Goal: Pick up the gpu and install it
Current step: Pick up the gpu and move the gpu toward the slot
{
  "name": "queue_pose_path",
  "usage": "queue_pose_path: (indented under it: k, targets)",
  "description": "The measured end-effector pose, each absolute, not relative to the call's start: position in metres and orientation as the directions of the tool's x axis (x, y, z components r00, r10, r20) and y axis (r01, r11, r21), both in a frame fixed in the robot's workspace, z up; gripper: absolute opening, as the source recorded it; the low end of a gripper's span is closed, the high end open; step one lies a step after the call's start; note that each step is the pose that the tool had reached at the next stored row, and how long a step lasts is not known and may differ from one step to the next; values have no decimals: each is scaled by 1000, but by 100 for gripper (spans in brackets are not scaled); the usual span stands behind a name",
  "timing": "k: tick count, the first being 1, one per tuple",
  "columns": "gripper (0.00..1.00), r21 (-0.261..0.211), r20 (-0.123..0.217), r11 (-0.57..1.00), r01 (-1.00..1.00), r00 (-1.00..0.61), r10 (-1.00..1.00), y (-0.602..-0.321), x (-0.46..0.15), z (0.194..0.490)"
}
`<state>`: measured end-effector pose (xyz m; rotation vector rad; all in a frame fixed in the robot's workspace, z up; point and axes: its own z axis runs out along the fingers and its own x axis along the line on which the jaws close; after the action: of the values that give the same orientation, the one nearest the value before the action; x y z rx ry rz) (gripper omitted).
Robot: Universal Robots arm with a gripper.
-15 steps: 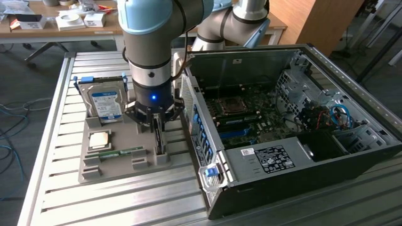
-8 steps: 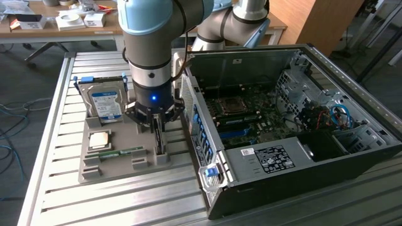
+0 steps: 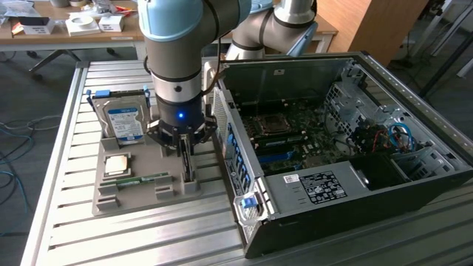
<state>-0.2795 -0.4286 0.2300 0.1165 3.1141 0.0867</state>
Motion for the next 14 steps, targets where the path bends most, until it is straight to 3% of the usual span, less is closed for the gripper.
queue_pose_path:
  k: [12, 14]
  targets:
    - [35, 56, -22, 996, 74, -997, 75, -429, -280, 230]
    - [27, 56, -22, 996, 74, -997, 75, -429, -280, 230]
